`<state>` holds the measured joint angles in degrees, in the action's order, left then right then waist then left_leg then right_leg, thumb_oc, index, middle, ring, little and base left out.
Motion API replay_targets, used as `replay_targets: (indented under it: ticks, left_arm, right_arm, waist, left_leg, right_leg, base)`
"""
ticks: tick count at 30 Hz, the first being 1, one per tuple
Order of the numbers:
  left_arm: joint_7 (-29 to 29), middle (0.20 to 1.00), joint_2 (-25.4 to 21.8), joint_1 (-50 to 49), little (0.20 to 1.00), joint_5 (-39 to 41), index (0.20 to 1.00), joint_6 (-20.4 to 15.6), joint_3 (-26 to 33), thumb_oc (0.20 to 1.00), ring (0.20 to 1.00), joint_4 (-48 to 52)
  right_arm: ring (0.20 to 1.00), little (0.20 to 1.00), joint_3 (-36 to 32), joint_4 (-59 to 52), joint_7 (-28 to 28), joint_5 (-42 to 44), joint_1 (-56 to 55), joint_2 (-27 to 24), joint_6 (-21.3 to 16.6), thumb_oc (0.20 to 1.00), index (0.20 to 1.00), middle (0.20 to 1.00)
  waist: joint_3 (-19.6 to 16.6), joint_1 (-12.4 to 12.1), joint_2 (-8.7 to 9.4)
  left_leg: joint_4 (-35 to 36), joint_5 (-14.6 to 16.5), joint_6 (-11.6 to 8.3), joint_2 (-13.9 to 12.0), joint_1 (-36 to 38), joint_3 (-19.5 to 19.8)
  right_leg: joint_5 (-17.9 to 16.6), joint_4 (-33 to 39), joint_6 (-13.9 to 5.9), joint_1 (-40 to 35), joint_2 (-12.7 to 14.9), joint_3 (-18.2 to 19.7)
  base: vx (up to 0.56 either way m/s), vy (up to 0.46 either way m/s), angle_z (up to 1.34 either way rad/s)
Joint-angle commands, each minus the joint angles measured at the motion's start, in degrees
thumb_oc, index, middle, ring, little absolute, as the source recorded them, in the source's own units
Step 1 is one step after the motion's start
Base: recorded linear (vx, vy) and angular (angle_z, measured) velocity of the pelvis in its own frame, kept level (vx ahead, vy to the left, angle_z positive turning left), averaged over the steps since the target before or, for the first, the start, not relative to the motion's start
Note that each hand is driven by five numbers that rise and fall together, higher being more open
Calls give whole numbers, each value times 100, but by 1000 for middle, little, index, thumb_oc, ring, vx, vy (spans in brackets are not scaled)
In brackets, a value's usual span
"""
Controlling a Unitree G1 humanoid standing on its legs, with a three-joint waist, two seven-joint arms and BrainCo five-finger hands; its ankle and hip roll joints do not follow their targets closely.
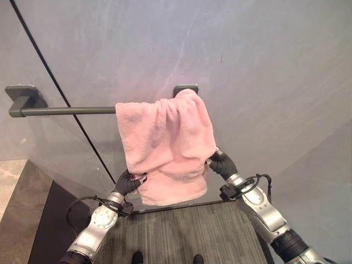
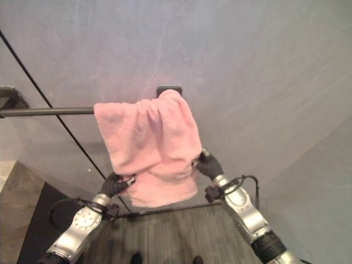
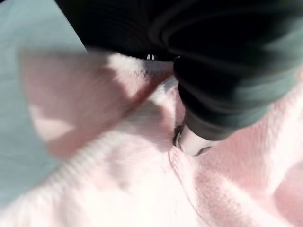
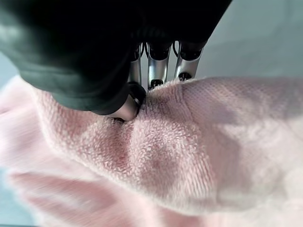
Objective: Put brush and paste in cup on sink, flatten towel.
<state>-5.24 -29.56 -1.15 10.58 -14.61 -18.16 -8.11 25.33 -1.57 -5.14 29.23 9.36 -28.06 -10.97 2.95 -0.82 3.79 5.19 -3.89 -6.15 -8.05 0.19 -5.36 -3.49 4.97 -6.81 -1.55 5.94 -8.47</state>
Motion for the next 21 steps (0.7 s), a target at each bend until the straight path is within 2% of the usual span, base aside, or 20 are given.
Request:
replay_targets:
  ticks: [1, 6, 8, 9, 13, 14, 16, 21]
  left_arm:
    - [21, 200, -311, 222, 200, 318, 200, -372, 307, 200, 200, 437]
    - [-2, 200, -472, 44, 200, 510, 200, -536, 675, 200, 200, 1362]
    - [-157, 200, -604, 26, 200, 215, 200, -580, 820, 200, 200, 1604]
    - [-205, 200, -657, -61, 200, 145, 200, -664, 987, 200, 200, 2041]
    - [-314, 200, -645, -297, 200, 177, 200, -736, 1191, 200, 200, 2525]
    - [-311, 200, -646, -318, 200, 179, 200, -727, 1209, 200, 200, 2543]
    - [-540, 200, -596, -581, 200, -22, 200, -685, 1371, 200, 200, 2395]
    - [-820, 200, -202, -919, 200, 188, 200, -555, 1479, 200, 200, 1775]
  right_arm:
    - [200, 200, -289, -695, -169, 533, 291, -145, -433, 200, 200, 200]
    - [200, 200, -325, -1515, -240, 824, 458, -238, -585, 200, 200, 200]
    - [200, 200, -293, -1629, -176, 548, 548, -321, -596, 200, 200, 200]
    - [200, 200, -413, -2037, -31, 7, 676, -495, -632, 200, 200, 200]
    - [200, 200, -278, -2219, -70, 311, 707, -400, -656, 200, 200, 200]
    - [200, 200, -268, -2213, -75, 318, 713, -396, -658, 200, 200, 200]
    - [200, 200, 138, -1967, -65, 382, 858, -147, -549, 200, 200, 200]
    - [200, 200, 805, -1276, 153, -134, 1051, 386, -203, 200, 200, 200]
  waist:
    - [-58, -57, 119]
    - [-66, -80, 132]
    - [-68, -94, 143]
    - [-61, -105, 148]
    - [-44, -174, 183]
    - [-49, -161, 185]
    - [-9, -288, 210]
    - [121, -541, 196]
  left_leg:
    - [-19, 102, 53, 64, 79, -4]
    - [-19, 105, 33, 51, 70, 11]
    - [-19, 109, 28, 52, 64, 16]
    - [-19, 106, 23, 56, 38, 34]
    - [-19, 98, 18, 62, -7, 67]
    - [-19, 98, 18, 63, -9, 70]
    - [-19, 83, 21, 78, -66, 127]
    - [-19, 36, 45, 121, -172, 238]
  right_leg:
    - [302, -377, -89, -66, 184, -33]
    - [297, -375, -97, -67, 185, -46]
    - [298, -373, -100, -73, 187, -71]
    - [298, -371, -101, -70, 188, -82]
    - [281, -347, -105, -66, 193, -117]
    - [280, -344, -105, -67, 193, -120]
    - [262, -308, -103, -65, 213, -162]
    - [215, -266, -93, -49, 245, -250]
  base:
    - [0, 0, 0]
    - [0, 0, 0]
    - [0, 0, 0]
    - [0, 0, 0]
    - [0, 0, 0]
    - [0, 0, 0]
    - [0, 0, 0]
    - [-29, 0, 16]
